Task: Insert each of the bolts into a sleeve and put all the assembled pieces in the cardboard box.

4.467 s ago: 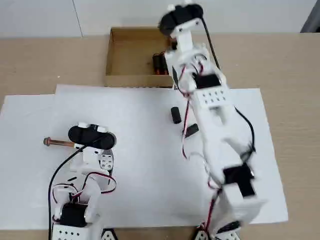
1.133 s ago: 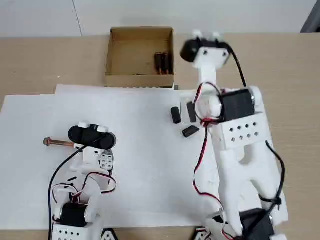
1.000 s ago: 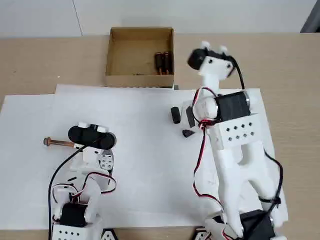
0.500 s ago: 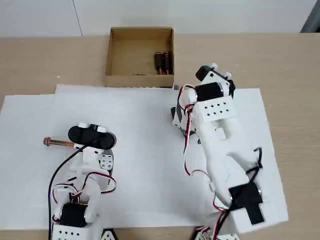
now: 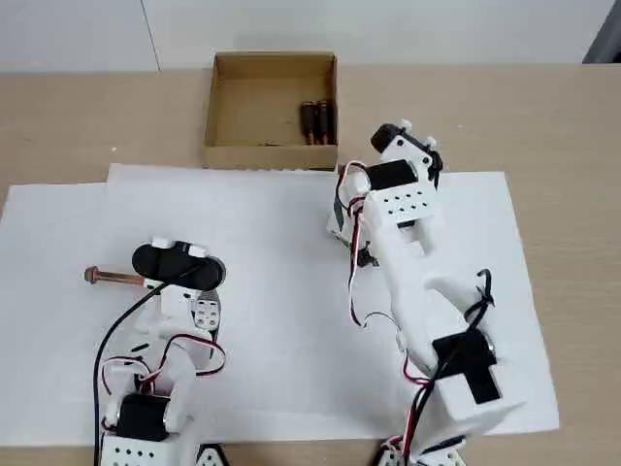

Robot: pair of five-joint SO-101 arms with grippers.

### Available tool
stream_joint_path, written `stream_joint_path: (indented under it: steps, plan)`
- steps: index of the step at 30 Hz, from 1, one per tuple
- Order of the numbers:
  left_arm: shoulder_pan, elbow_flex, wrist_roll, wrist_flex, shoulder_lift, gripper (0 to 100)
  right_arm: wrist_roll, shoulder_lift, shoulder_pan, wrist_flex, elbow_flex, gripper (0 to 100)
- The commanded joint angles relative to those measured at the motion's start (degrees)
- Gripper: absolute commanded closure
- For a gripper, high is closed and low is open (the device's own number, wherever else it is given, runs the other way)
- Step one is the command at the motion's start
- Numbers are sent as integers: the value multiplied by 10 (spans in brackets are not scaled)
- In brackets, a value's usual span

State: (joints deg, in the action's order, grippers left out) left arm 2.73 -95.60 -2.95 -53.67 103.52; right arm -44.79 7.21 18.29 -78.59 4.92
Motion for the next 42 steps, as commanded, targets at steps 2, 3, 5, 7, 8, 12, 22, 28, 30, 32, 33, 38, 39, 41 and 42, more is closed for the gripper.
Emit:
stream_joint_path:
  steps: [2, 3, 5, 7, 8, 12, 22, 28, 30, 32, 33, 38, 39, 41, 42]
  plan:
    - [-3, 2, -1, -6, 5, 994, -5, 12, -4, 26, 0, 841]
    - [-3, 2, -1, -6, 5, 994, -5, 15, -4, 33, 0, 841]
    - [-3, 2, -1, -6, 5, 994, -4, 23, -4, 46, 0, 841]
    - [-3, 2, -1, -7, 5, 994, -4, 31, -5, 58, 0, 841]
    - [-3, 2, -1, -7, 5, 994, -4, 36, -7, 62, 0, 841]
    - [-3, 2, -1, -7, 5, 994, -3, 57, -29, 73, 0, 841]
    - [-3, 3, -1, -7, 5, 994, -2, 94, -44, 73, 0, 843]
    - [-3, 3, -1, -7, 5, 994, -3, 95, -44, 72, 0, 845]
    - [-3, 3, -1, -7, 5, 994, -3, 95, -44, 71, 1, 845]
    - [-3, 3, -1, -7, 5, 994, -3, 95, -44, 71, 1, 855]
    - [-3, 3, -1, -7, 5, 994, -3, 95, -44, 72, 1, 879]
    - [-3, 3, -1, -7, 5, 994, 2, 95, -44, 70, 1, 980]
    - [-3, 3, -1, -7, 5, 994, 2, 93, -44, 69, 1, 986]
    - [-3, 3, -1, -7, 5, 994, 2, 90, -46, 69, 0, 996]
    - [-3, 3, -1, -7, 5, 994, 2, 89, -46, 69, -1, 995]
